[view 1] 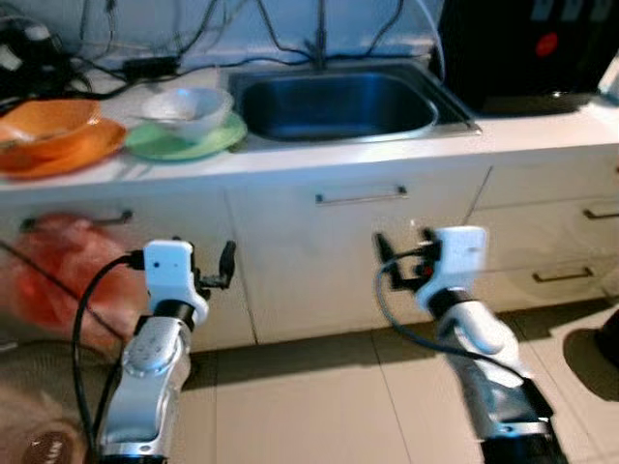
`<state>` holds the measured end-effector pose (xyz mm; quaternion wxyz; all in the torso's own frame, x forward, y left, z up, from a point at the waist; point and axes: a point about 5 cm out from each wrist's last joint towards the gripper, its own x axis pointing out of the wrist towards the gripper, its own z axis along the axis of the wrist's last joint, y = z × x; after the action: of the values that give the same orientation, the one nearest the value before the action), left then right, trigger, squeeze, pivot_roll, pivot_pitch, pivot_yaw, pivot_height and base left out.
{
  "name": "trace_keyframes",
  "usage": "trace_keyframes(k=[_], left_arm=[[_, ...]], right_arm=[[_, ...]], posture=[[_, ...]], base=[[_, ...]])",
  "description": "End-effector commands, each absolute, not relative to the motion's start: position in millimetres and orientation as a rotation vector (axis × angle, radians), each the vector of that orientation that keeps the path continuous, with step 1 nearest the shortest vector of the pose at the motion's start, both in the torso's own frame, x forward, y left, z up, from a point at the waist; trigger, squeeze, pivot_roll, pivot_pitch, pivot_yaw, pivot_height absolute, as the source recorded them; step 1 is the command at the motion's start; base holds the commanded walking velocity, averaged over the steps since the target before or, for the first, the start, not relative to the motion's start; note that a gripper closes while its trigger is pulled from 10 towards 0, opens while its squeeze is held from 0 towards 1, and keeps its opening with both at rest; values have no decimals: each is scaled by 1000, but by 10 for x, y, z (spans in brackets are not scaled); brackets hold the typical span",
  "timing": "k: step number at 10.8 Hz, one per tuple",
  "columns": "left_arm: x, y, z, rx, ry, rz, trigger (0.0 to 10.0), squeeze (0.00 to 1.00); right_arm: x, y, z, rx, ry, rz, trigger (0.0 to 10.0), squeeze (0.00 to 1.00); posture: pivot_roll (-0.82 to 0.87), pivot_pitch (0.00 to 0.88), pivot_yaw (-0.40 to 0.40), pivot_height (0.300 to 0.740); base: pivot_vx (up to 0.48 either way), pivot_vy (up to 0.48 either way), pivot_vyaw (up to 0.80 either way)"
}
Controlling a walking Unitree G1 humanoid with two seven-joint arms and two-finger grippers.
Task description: Kitchen organization
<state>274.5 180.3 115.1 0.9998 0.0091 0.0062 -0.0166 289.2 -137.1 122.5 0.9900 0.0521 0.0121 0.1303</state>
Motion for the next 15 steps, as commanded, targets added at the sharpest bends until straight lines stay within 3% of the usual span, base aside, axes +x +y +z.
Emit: trace_keyframes(k=[1,3,15], left_arm=[[2757,1795,1173,23,1,-44,10000,0],[2766,1799,1165,28,5,-44,10000,0],[2904,1743,1223,40,-15,-30,10000,0]], right_arm=[[2909,-1410,1273,89,2,256,10000,0],[2895,-1347,1318,15,-34,293,10000,0],[2988,-1443,1346,-8,-26,179,10000,0]], posture=[[46,19,47,740],[44,19,51,740],[36,5,58,740]], base=[[311,0,0],[311,0,0],[458,0,0]])
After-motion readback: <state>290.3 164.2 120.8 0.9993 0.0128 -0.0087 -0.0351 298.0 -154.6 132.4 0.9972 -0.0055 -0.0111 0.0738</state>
